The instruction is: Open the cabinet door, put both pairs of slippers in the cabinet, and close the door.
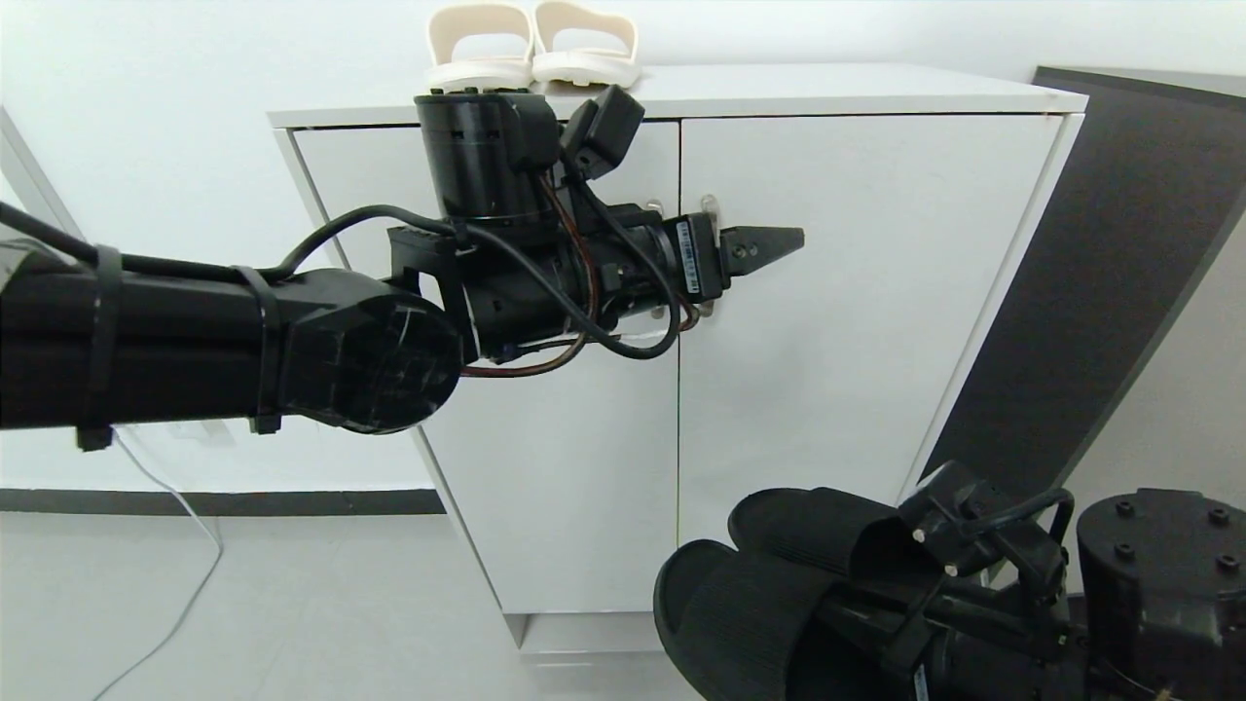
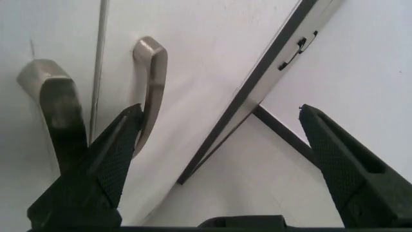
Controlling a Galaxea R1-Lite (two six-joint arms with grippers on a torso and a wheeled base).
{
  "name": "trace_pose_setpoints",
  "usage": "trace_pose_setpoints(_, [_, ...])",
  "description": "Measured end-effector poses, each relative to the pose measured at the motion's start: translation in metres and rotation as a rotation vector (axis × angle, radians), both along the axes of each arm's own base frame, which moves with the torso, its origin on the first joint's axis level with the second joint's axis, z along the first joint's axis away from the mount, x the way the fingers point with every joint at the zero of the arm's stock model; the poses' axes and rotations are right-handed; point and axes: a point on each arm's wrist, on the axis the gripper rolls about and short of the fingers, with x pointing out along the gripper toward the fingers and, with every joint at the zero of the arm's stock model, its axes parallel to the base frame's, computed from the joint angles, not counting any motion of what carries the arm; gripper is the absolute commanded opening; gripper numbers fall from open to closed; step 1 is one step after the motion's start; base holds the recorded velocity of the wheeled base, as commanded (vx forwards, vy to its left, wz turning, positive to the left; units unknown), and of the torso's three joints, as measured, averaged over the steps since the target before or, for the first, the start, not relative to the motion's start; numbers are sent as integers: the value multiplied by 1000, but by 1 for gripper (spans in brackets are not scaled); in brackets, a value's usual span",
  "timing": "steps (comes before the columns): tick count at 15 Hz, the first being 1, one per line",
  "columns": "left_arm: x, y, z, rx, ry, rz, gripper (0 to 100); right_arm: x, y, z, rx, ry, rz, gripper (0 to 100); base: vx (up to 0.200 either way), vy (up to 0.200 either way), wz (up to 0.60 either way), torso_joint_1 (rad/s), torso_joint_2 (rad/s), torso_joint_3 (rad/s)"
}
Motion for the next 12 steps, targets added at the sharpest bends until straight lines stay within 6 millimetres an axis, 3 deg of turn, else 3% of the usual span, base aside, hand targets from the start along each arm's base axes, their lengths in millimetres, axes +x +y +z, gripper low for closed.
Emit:
trace_pose_setpoints(1, [1,0,-1,1,2,2,0,0,0,0,-1,0,0,0,0,0,0,0,0,0])
trace_pose_setpoints(8, [-1,-2,-7,12,23,-3,0,-8,-4,-8,-10,43,114,0,0,0,0,0,0,0])
trace_pose_setpoints(12, [-25,-1,-11,8,35,-42,0,-18,-10,-10,-22,31,191,0,0,0,0,0,0,0])
